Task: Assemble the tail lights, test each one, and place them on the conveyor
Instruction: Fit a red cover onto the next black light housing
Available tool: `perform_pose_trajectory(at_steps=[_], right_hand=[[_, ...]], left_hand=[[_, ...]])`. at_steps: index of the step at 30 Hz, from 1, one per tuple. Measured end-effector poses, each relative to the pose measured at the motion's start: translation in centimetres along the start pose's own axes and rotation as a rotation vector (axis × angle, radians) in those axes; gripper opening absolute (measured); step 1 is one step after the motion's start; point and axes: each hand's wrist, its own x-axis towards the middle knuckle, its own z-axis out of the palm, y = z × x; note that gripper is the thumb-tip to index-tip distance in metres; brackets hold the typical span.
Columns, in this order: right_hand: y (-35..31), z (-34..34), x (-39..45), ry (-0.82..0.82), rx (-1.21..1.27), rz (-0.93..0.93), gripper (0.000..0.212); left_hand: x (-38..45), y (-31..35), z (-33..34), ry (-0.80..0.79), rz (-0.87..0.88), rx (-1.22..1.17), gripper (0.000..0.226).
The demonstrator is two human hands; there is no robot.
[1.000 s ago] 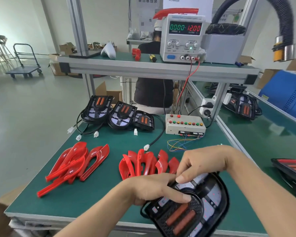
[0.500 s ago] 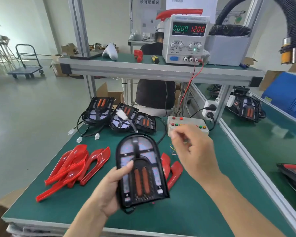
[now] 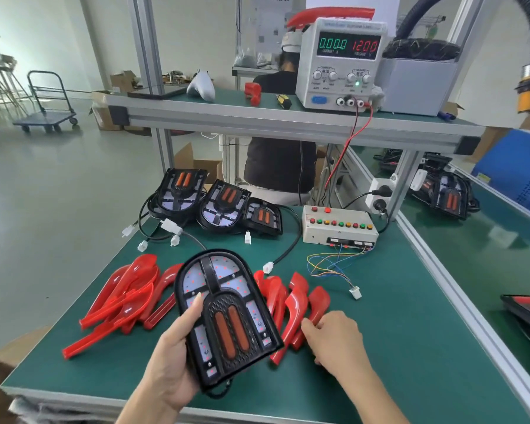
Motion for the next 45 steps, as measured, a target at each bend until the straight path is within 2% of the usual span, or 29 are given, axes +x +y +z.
perform_pose_trajectory(at_steps=[7, 13, 18, 22, 26, 28, 33, 39, 45], right_hand=[[-0.3, -0.4, 0.8, -0.048, 0.066, 0.113, 0.029], [2.1, -2.7, -0.8, 0.022, 0.187, 0.113, 0.039], [2.0, -6.0, -4.0, 0.184, 0.192, -0.060, 0.033], [-0.4, -7.7, -6.0, 0.107, 0.198, -0.253, 0.029], [-2.7, -7.5, -6.1, -0.019, 0.092, -0.428, 0.027], [-3.3, -7.2, -5.7, -0.011, 0.001, -0.466, 0.028], [-3.9, -6.8, -5.1, 0.075, -0.192, -0.487, 0.030], [-3.6, -6.9, -5.3, 0.048, -0.250, -0.452, 0.031], [-4.2, -6.8, -5.9, 0.067, -0.495, -0.535, 0.028]], left_hand=[[-0.4, -0.8, 0.9, -0.042, -0.052, 0.009, 0.054], [0.0, -1.2, 2.4, -0.026, -0.108, 0.072, 0.065], [1.0, -1.5, 3.6, -0.001, -0.140, 0.109, 0.072], [1.5, -1.5, 4.2, 0.003, -0.116, 0.156, 0.073], [1.7, -1.4, 5.0, -0.022, -0.083, 0.218, 0.076], [1.8, -1.3, 5.2, -0.013, -0.057, 0.251, 0.077], [1.9, -1.6, 5.0, -0.007, -0.025, 0.285, 0.074], [1.9, -1.9, 4.8, -0.013, -0.011, 0.294, 0.071], [1.6, -2.2, 5.0, -0.045, 0.033, 0.324, 0.065]])
